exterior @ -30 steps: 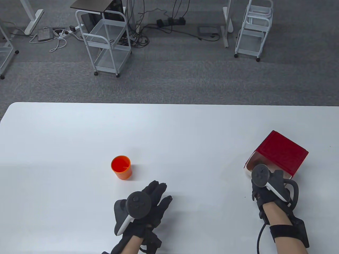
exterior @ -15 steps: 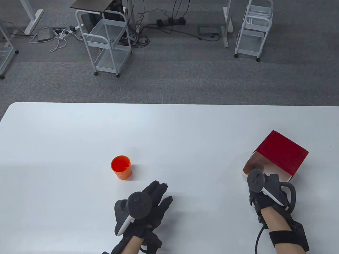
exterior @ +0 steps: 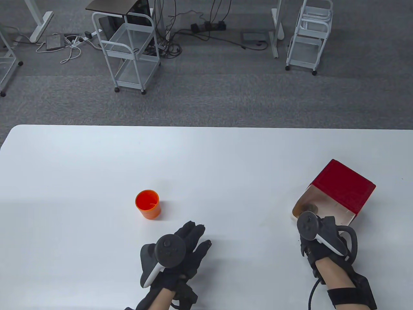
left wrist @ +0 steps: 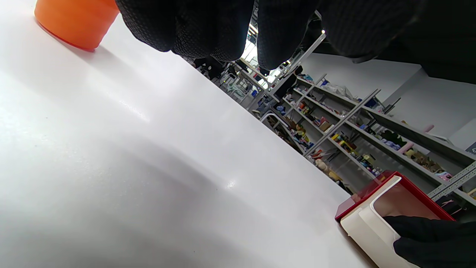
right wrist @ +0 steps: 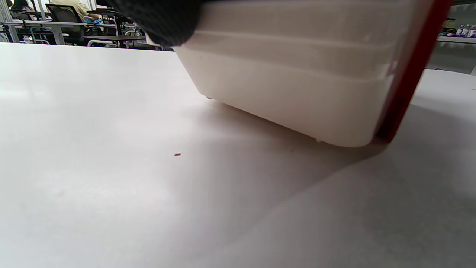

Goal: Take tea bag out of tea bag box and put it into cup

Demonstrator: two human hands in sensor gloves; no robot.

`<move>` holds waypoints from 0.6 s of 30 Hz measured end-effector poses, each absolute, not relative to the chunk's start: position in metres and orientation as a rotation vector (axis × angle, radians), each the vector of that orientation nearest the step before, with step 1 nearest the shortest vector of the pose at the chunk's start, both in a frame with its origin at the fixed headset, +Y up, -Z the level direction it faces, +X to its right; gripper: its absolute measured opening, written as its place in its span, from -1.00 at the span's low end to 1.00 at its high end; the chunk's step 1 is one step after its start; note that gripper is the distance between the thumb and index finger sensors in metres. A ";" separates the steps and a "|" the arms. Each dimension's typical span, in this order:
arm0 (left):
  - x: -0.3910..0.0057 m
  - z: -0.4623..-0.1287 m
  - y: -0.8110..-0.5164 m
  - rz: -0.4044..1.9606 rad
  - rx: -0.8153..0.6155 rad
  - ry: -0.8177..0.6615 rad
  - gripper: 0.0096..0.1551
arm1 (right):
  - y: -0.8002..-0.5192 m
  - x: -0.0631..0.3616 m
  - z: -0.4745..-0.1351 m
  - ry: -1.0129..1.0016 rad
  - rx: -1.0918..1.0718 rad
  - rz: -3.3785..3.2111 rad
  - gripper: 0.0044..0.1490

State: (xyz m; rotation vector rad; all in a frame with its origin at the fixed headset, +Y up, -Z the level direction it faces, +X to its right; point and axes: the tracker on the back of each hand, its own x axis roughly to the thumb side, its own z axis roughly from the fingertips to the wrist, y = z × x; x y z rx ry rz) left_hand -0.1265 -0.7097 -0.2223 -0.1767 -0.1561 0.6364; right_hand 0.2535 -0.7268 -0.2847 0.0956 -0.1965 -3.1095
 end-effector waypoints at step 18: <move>-0.125 -0.222 -0.710 0.632 -0.181 -0.159 -0.24 | -0.725 0.237 -0.272 -0.199 0.010 -3.092 -0.36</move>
